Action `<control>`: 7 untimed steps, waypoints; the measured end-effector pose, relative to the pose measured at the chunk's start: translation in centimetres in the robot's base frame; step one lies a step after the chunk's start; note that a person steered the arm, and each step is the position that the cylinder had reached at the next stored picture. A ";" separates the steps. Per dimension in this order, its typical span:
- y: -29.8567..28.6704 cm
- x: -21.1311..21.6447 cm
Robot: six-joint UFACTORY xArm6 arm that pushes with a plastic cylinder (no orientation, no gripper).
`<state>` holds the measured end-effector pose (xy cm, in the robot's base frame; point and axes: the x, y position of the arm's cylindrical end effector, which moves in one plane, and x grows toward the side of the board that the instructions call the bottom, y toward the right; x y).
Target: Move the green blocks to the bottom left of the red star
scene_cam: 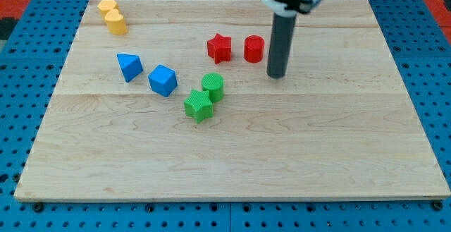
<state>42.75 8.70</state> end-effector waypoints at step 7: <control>-10.0 1.4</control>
<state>44.16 -1.31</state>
